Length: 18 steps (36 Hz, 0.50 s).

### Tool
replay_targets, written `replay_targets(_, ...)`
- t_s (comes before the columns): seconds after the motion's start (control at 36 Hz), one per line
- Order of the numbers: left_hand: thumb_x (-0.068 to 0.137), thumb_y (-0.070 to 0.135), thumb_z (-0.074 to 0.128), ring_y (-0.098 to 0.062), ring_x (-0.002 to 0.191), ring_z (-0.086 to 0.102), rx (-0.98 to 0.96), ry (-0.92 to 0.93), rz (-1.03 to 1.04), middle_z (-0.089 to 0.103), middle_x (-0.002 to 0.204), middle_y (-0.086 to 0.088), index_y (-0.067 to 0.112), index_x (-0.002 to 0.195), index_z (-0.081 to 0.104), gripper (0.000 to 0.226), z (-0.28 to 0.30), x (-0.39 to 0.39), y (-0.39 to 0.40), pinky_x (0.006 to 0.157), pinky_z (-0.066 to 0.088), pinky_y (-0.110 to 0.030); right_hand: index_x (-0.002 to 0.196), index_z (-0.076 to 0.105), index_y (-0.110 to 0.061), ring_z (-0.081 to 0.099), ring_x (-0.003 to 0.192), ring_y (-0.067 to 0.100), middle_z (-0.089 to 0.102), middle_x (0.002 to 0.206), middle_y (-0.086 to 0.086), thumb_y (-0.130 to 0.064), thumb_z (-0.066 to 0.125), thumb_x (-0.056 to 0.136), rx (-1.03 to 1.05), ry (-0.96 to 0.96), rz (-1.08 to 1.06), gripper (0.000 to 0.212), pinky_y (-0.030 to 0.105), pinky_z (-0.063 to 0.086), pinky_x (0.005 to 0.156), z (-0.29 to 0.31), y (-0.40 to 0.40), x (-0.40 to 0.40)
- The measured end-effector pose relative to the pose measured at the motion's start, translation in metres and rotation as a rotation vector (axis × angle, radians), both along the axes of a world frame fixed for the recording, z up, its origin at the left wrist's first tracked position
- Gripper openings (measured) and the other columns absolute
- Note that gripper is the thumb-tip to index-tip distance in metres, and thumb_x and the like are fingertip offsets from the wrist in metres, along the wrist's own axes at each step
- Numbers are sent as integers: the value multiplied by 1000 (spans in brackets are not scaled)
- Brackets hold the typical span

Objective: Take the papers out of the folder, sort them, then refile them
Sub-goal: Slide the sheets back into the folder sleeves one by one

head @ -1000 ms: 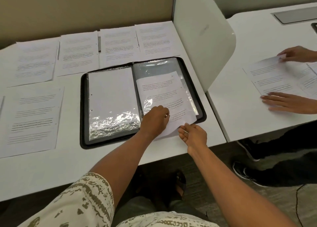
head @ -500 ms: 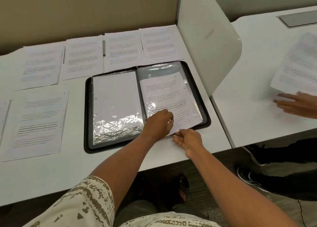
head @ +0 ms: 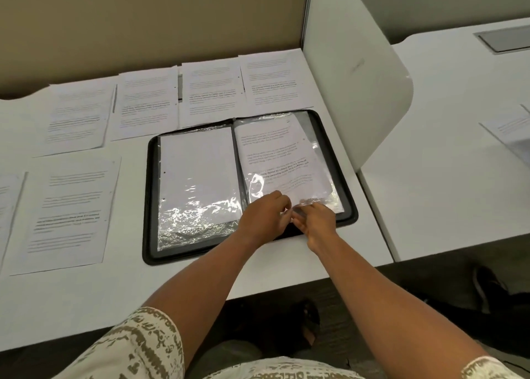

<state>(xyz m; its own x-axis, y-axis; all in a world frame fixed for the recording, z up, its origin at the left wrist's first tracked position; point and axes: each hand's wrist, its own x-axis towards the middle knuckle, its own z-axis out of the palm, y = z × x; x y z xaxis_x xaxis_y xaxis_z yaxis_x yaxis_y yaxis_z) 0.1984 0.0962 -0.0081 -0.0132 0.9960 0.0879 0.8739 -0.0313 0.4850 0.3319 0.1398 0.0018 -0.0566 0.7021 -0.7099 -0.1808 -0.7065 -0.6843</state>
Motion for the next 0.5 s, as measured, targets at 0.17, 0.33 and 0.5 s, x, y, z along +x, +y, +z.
replay_targets(0.17,93,32,61,-14,76,58,-4,-23,33,60,89,6,20,95,64,13,-3,3,-1,60,49,-32,109,65,-3,71,69,18,71,85,14,2,61,95,-89,53,41,15,28,60,64,0,13,2)
replay_targets(0.33,94,30,61,-13,75,58,-25,-61,47,58,88,8,22,95,62,8,-6,0,-2,64,52,-37,91,69,-3,61,58,17,70,76,11,-4,56,92,-72,-296,271,13,26,49,55,12,20,30)
replay_targets(0.5,95,31,60,-12,82,60,-79,-91,69,61,94,10,24,99,63,9,-2,3,1,72,54,-36,71,59,-7,50,62,21,57,68,9,-19,48,91,140,-575,22,26,34,39,59,5,28,65)
